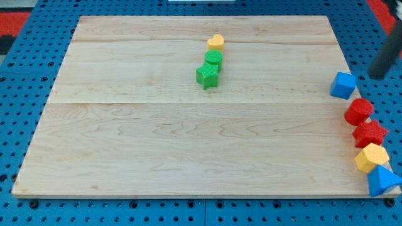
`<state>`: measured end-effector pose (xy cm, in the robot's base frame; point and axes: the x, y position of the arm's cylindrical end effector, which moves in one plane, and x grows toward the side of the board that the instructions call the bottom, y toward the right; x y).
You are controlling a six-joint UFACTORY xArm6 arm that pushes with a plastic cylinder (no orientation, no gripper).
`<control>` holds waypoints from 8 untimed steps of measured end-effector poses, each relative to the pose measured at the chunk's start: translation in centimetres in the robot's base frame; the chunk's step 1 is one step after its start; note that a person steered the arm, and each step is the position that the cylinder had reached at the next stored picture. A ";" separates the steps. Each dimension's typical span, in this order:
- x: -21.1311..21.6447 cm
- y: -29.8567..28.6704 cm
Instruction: Slide the red star diagonally bottom left to the red circle
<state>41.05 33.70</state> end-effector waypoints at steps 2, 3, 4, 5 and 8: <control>0.0 -18.1; -0.5 -19.0; 0.4 -11.2; 0.2 -0.5; 10.9 -4.2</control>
<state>51.96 29.45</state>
